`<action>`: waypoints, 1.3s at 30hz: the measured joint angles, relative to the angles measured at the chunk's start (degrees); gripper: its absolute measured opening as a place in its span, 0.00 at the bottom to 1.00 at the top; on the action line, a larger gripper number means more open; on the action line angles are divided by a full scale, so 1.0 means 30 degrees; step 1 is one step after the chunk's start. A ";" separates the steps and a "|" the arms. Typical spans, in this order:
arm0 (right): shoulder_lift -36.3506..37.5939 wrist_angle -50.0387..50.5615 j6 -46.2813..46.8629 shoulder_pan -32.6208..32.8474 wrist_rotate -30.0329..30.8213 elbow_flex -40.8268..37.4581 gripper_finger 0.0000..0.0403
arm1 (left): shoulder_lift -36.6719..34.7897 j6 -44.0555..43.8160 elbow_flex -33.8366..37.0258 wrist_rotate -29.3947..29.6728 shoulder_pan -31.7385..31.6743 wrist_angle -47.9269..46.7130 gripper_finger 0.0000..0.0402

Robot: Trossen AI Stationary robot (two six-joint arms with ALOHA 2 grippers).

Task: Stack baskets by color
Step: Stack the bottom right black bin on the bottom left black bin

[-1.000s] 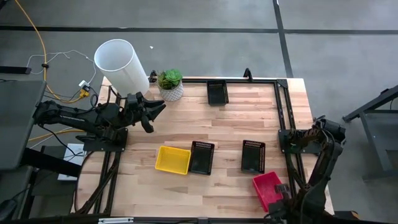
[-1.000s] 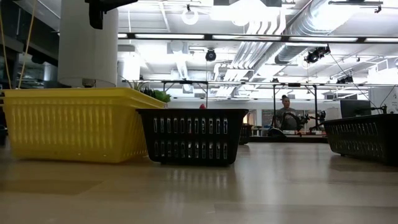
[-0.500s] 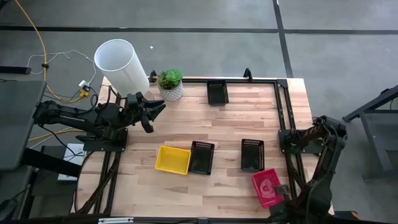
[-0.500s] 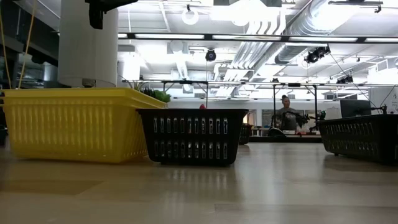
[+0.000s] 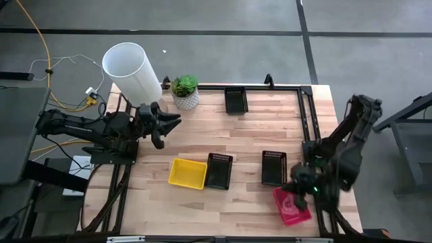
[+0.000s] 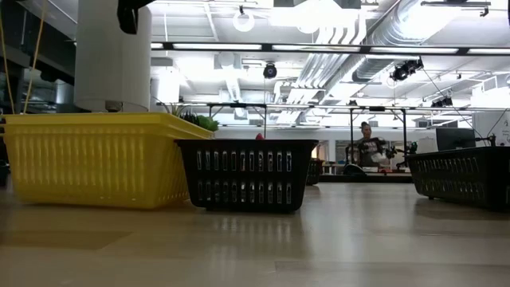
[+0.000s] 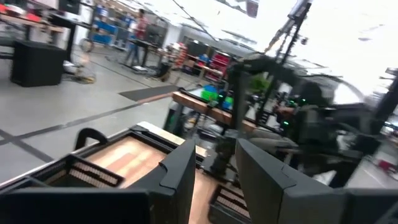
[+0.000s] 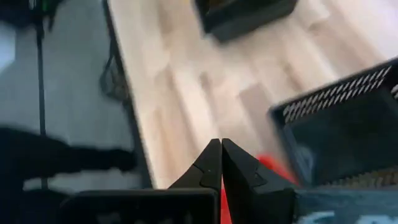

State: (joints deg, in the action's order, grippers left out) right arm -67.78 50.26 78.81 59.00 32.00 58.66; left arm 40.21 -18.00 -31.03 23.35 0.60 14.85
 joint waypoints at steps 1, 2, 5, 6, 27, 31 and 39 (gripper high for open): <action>0.0674 -0.0788 -0.0297 -0.0521 0.0256 -0.1010 0.00 | 0.0000 -0.0085 0.0000 -0.0291 0.0007 0.0003 0.26; 0.1320 -0.1645 -0.0664 -0.1105 0.0599 -0.1953 0.00 | 0.0000 -0.0292 0.0000 -0.0477 0.0007 0.0007 0.26; 0.2734 -0.5567 -0.3341 -0.3388 0.2068 -0.4433 0.00 | 0.0000 -0.0936 0.0000 -0.1098 0.0007 0.0015 0.26; 0.3065 -0.7283 -0.4761 -0.4248 0.2449 -0.5122 0.00 | 0.0000 -0.0972 0.0000 -0.1302 0.0011 0.0058 0.26; 0.3595 -2.4511 -1.8936 -1.7214 -0.4527 -0.7463 0.00 | -0.1110 0.0210 -0.1167 -0.3513 0.0233 -0.2124 0.26; 0.3595 -2.4658 -1.8726 -1.7207 -0.4526 -0.7463 0.00 | -0.1319 0.0207 -0.1173 -0.3119 0.0226 -0.3110 0.26; 0.3595 -2.4668 -1.8597 -1.7207 -0.3958 -0.7463 0.00 | -0.1301 0.0210 -0.1173 -0.3016 0.0219 -0.3078 0.26</action>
State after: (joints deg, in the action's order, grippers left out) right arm -56.99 -23.74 23.02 7.38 20.13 36.27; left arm 36.30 -17.37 -34.54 14.31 1.26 5.62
